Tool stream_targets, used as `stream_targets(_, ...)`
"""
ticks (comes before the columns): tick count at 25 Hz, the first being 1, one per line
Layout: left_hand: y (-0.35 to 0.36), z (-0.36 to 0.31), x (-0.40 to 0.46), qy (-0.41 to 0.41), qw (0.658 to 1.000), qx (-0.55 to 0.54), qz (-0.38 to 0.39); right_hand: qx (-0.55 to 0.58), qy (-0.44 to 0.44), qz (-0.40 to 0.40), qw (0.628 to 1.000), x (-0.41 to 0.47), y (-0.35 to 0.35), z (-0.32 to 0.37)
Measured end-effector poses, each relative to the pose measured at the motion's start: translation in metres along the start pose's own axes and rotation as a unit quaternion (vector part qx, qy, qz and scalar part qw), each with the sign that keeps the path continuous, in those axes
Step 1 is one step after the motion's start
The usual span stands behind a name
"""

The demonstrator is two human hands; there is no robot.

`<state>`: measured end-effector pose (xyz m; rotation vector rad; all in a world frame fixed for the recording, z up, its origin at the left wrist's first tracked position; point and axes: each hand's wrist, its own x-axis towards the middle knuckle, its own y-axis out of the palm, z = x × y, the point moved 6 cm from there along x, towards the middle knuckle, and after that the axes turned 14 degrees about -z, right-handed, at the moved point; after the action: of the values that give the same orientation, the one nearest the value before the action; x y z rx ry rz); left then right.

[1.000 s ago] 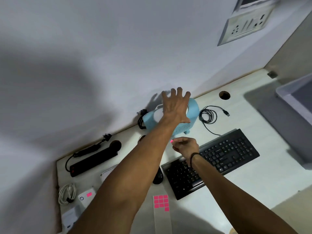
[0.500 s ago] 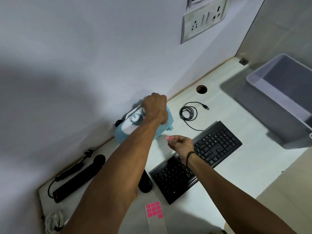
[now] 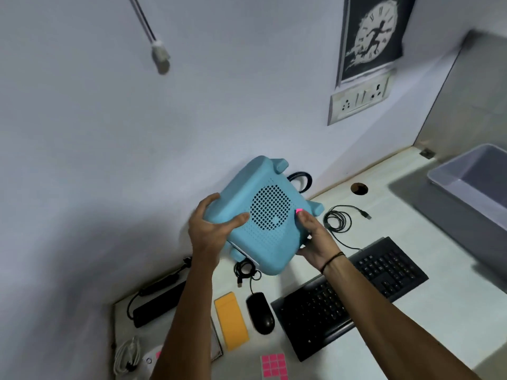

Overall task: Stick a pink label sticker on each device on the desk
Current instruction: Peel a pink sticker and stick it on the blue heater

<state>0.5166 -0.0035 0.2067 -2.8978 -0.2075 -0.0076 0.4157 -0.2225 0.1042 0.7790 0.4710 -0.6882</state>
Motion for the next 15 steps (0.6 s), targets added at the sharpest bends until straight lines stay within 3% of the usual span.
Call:
stream_targets(4, -0.022, -0.013, -0.003, 0.034, 0.991, 0.044, 0.121, -0.038, -0.095, 0.017, 0.995, -0.033, 0.015, 0.042)
stream_targets(7, -0.020, -0.033, -0.006, 0.049, 0.984, 0.044, 0.166, -0.110, -0.233, 0.049, 0.965, -0.064, 0.035, 0.077)
stream_targets(12, -0.023, -0.011, -0.019, 0.033, 0.986, -0.086, 0.140, -0.253, -0.386, 0.064, 0.885, -0.106, 0.060, 0.104)
stream_targets(15, -0.034, -0.004, -0.030, 0.051, 0.989, -0.109, 0.082, -0.249, -0.440, -0.072, 0.860, -0.133, 0.052, 0.110)
